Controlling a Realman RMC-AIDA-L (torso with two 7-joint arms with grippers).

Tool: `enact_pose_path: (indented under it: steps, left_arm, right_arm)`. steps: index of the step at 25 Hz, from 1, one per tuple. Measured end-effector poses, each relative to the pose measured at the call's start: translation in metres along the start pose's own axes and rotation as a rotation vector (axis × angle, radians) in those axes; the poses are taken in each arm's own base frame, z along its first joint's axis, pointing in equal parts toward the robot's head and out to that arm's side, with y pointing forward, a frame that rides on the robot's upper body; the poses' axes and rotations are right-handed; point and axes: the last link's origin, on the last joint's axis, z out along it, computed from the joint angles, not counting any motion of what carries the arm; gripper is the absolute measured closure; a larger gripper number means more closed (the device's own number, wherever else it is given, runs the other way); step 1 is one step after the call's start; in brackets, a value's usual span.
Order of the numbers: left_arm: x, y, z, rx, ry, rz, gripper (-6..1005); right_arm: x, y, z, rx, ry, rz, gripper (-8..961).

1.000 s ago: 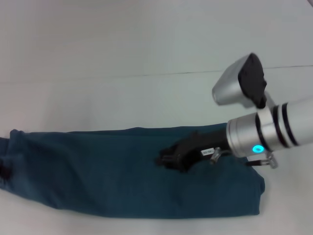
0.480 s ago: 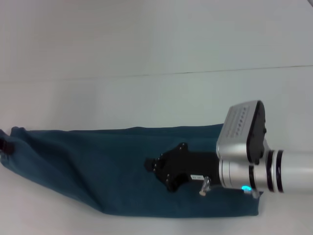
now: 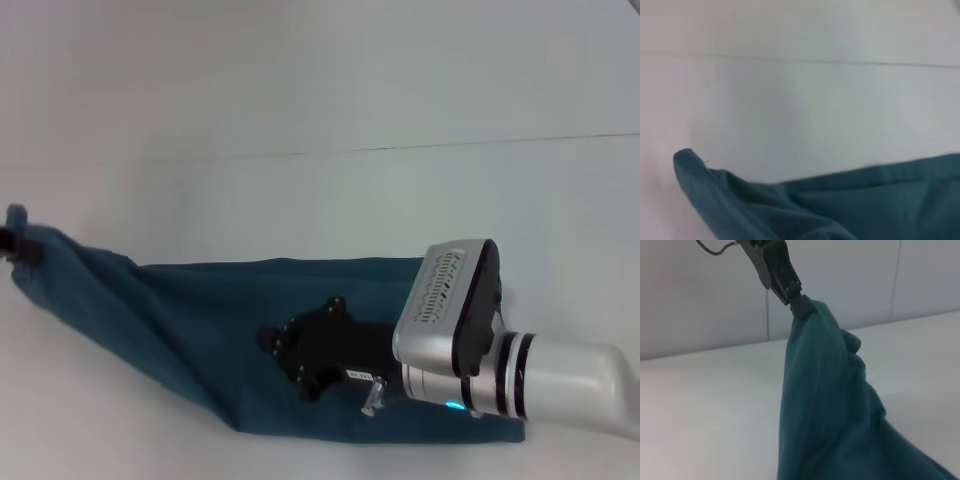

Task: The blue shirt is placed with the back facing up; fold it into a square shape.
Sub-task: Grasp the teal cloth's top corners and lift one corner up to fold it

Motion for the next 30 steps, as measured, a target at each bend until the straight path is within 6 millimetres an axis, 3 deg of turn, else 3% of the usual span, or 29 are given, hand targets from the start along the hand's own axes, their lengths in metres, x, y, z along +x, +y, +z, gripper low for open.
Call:
enact_pose_path:
  steps: [18, 30]
  left_arm:
    - [0.057, 0.052, -0.019, -0.212, 0.155, 0.151, 837]
    - [0.061, 0.064, -0.02, -0.279, 0.153, 0.18, 826]
  right_arm:
    - [-0.009, -0.007, 0.021, 0.126, 0.023, 0.041, 954]
    - [-0.032, 0.001, 0.053, -0.036, 0.059, -0.035, 953]
